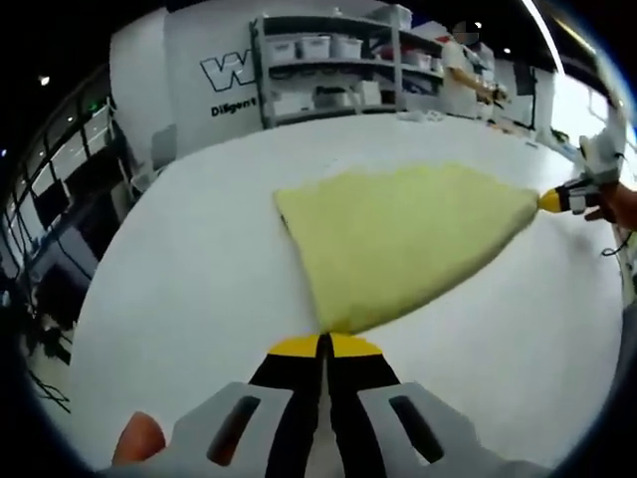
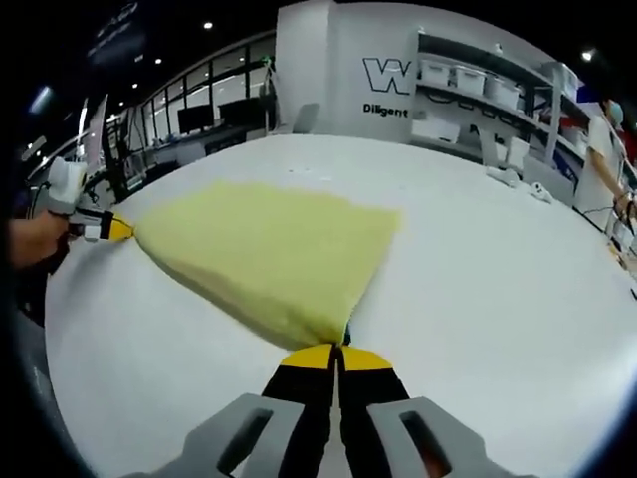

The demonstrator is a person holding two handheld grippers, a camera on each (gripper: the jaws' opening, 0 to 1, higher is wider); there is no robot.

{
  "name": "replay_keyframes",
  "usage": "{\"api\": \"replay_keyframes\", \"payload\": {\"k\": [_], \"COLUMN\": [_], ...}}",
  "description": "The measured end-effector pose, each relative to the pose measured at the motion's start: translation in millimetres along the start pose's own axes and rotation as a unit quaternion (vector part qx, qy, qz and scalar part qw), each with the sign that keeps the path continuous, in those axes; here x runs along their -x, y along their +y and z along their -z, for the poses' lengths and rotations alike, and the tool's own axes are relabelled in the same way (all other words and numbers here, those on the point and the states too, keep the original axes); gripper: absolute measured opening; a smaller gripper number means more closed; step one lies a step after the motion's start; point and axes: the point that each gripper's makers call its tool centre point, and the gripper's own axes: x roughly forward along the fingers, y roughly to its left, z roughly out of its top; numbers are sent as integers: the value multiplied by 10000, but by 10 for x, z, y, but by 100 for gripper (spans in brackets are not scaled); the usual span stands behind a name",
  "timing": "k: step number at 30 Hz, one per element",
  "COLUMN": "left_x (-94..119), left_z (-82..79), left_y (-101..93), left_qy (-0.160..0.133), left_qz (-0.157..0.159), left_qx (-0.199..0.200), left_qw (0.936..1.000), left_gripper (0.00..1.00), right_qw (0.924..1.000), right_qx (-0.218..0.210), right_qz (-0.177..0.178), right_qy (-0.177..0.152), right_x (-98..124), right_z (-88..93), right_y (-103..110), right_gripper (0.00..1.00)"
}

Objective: Fold the garment on the visible template until the final outline fits inside the template.

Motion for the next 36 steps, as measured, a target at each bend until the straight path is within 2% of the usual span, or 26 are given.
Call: {"api": "replay_keyframes", "payload": {"k": [4, 7, 8, 10, 14, 18, 21, 24, 31, 32, 33, 34, 36], "left_x": [16, 51, 59, 57, 39, 32, 1, -19, -60, -60, -62, -64, -48], "left_z": [-27, -109, -163, -193, -183, -192, -218, -226, -177, -162, -145, -110, -106], "left_y": [8, 24, 5, -29, -6, -32, -56, -73, -75, -66, -64, -67, -69], "left_qy": [-19, -176, -312, -366, -333, -361, -384, -364, -272, -249, -222, -153, -187], "left_qz": [-14, -36, 35, 157, 98, 143, 213, 210, 182, 161, 166, 183, 183], "left_qx": [-13, 39, 110, 292, 438, 489, 490, 440, 348, 315, 318, 347, 361], "left_qw": [10000, 9998, 9994, 9988, 9984, 9980, 9978, 9981, 9989, 9991, 9991, 9991, 9990], "left_gripper": [0, 0, 0, 0, 10, 6, 1, 0, 0, 0, 0, 0, 0], "right_qw": [10000, 9999, 9999, 10000, 10000, 9999, 9995, 9990, 9994, 9997, 9997, 9999, 9999], "right_qx": [56, 88, 82, 67, -17, -98, -190, -244, -84, 75, 136, 77, 55], "right_qz": [1, -25, -47, -54, -62, -57, -82, -143, -284, -195, -56, -121, -112], "right_qy": [62, 48, 44, 45, 0, -118, -252, -332, -180, -105, 216, 9, 79], "right_x": [-6, 1, 0, -5, -1, 49, 58, 43, -66, -69, -82, -103, -107], "right_z": [4, -21, -25, -25, -33, -54, -101, -149, -112, -94, 7, -65, -51], "right_y": [-11, 0, 6, 10, 16, -2, -22, -6, 60, 23, -12, 19, 1], "right_gripper": [0, 0, 0, 0, 0, 0, 3, 5, 0, 0, 0, 0, 0]}}
